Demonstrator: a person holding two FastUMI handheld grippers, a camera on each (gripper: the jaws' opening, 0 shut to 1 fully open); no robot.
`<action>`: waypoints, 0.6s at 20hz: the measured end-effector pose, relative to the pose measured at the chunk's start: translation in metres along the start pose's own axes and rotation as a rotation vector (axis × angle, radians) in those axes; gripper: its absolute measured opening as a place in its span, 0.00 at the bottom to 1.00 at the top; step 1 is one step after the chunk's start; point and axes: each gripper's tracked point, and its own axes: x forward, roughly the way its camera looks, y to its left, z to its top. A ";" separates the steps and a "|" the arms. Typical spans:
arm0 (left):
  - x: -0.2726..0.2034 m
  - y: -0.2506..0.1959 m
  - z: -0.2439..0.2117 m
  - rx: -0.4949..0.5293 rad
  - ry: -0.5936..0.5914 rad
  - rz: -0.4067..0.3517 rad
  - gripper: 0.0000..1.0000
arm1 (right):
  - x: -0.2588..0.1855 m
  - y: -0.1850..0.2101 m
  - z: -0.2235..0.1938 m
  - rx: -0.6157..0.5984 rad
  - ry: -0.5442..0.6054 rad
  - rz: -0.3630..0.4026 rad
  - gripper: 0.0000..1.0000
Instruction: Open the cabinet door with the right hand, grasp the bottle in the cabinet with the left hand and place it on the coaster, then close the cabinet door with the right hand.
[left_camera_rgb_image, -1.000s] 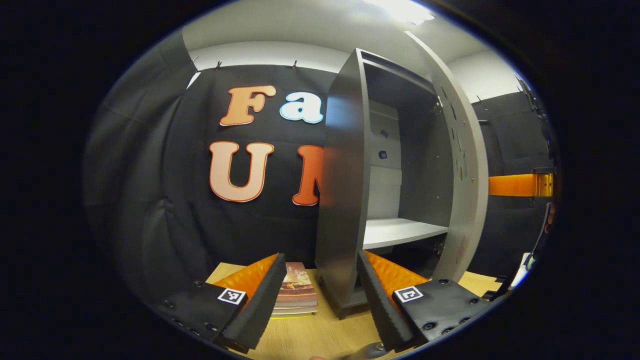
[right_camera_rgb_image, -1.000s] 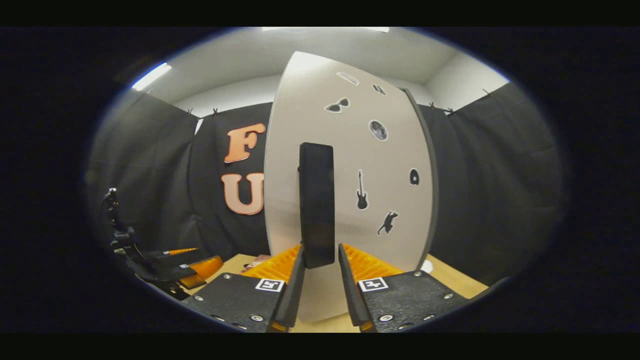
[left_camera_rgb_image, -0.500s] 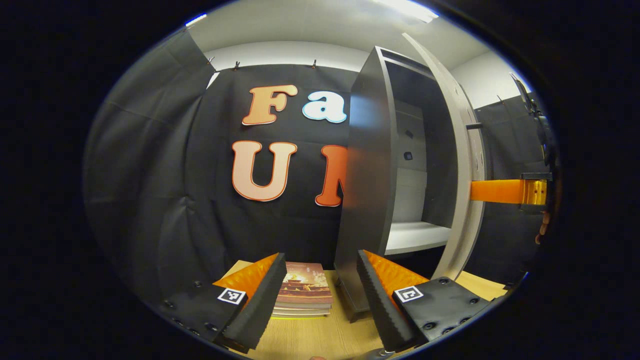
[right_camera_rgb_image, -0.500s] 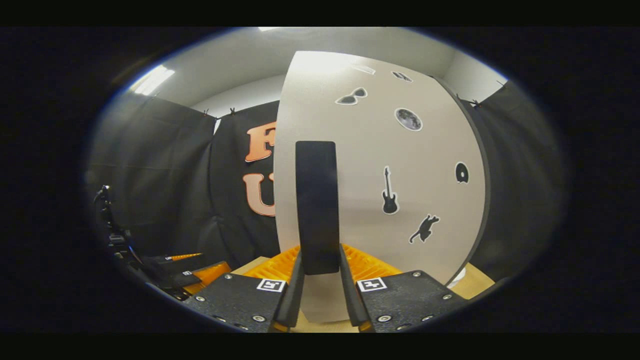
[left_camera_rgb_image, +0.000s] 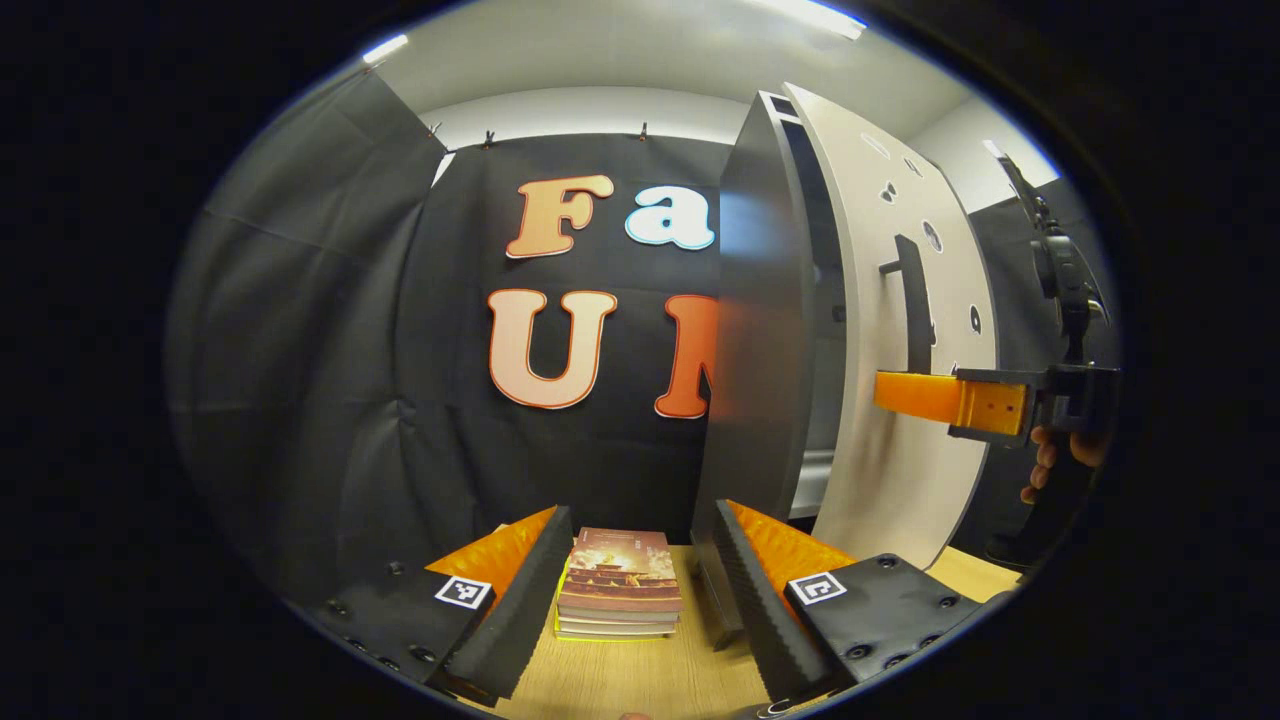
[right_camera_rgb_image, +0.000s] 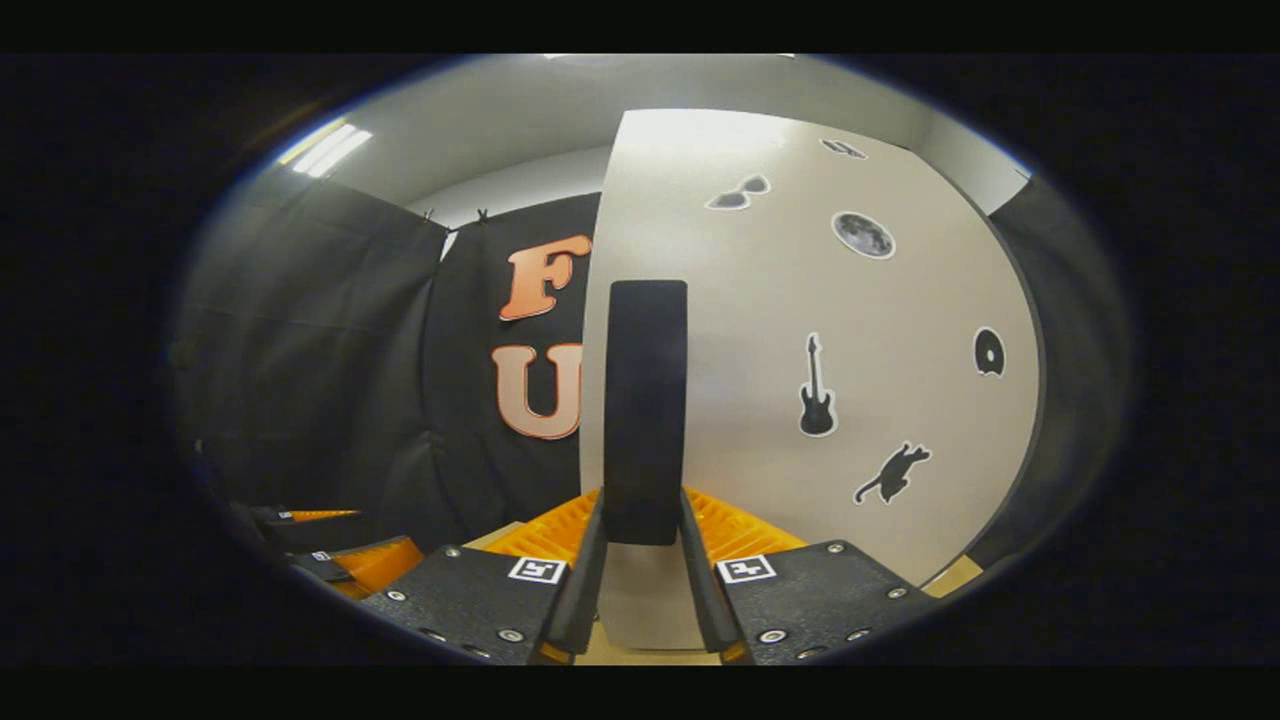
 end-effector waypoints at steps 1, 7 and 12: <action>0.000 0.000 -0.001 0.003 0.000 0.005 0.92 | 0.001 0.000 -0.001 0.018 0.002 0.003 0.44; 0.006 0.001 -0.004 0.007 0.003 0.031 0.92 | 0.010 0.007 -0.014 0.062 0.031 0.078 0.61; 0.006 0.000 -0.004 0.012 -0.005 0.051 0.92 | 0.015 0.010 -0.017 0.076 0.027 0.102 0.75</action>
